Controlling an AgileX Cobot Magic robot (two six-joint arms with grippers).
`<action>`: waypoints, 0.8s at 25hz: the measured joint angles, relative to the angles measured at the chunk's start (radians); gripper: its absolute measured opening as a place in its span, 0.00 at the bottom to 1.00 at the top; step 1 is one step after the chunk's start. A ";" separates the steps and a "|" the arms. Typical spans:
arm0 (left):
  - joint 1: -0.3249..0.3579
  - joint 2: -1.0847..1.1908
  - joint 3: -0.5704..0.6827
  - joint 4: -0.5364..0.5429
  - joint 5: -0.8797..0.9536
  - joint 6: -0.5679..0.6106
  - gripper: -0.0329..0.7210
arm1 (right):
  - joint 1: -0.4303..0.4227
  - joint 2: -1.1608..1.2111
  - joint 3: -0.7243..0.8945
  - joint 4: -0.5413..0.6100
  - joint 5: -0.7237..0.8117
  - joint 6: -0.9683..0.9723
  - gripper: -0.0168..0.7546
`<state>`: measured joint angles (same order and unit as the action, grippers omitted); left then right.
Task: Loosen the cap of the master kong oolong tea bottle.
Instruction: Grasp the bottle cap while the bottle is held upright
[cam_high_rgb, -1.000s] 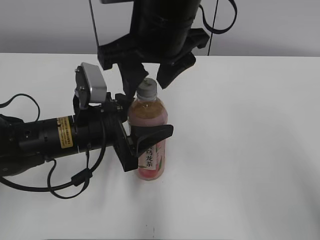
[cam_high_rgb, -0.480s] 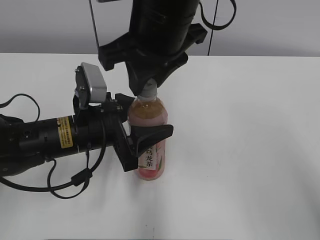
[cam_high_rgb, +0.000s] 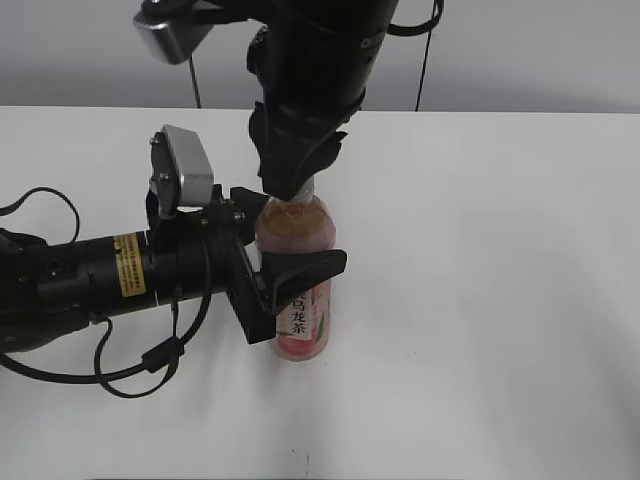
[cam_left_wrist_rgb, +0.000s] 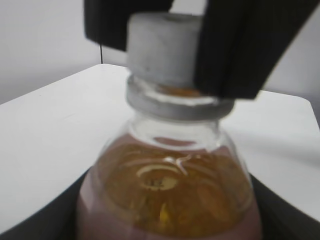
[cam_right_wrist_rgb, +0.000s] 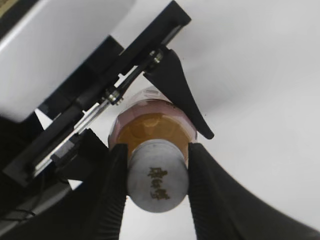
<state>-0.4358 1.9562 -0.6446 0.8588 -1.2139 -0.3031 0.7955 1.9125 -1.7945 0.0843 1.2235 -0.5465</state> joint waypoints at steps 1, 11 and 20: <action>0.000 0.000 0.000 0.000 0.000 0.000 0.64 | 0.000 0.000 0.000 0.002 0.000 -0.076 0.38; 0.000 0.000 0.000 0.000 0.000 0.000 0.64 | 0.000 0.000 -0.001 0.010 0.009 -0.831 0.38; 0.000 0.000 -0.002 -0.006 0.004 -0.003 0.64 | 0.005 0.000 -0.002 -0.024 0.012 -1.421 0.38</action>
<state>-0.4358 1.9562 -0.6466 0.8526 -1.2097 -0.3063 0.8008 1.9125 -1.7963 0.0603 1.2351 -1.9677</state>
